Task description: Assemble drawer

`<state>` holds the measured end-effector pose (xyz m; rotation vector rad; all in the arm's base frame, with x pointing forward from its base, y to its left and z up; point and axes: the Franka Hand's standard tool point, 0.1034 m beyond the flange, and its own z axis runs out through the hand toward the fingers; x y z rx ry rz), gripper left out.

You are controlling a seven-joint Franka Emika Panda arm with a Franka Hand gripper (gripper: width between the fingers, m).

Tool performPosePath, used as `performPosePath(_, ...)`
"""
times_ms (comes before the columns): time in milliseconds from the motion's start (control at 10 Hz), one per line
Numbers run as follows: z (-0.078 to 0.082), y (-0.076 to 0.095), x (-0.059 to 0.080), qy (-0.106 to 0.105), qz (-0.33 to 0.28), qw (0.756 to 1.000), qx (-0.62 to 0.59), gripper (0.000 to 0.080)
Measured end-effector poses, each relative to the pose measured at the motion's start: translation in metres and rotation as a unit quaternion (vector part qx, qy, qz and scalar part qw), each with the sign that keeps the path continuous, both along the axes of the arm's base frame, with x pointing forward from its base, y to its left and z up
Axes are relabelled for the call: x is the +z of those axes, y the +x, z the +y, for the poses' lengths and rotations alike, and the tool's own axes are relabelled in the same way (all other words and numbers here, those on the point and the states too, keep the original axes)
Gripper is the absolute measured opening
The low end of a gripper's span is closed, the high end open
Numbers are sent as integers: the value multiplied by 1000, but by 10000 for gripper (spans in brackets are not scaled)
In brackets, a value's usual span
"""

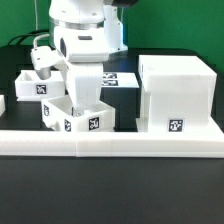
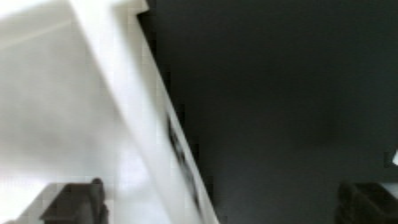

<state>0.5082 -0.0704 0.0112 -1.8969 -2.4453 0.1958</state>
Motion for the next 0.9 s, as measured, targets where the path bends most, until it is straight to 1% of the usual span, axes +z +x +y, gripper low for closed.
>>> performPosePath(200, 0, 0, 0, 0, 0, 1000, 0, 649)
performPosePath(300, -4, -2, 0, 3, 11, 999, 33, 649)
performPosePath(500, -21, -8, 6, 9, 66, 993, 100, 649)
performPosePath(700, -17, -9, 6, 5, 68, 992, 104, 649)
performPosePath(800, -18, -9, 6, 5, 68, 992, 103, 518)
performPosePath(900, -18, -9, 6, 5, 68, 992, 103, 518)
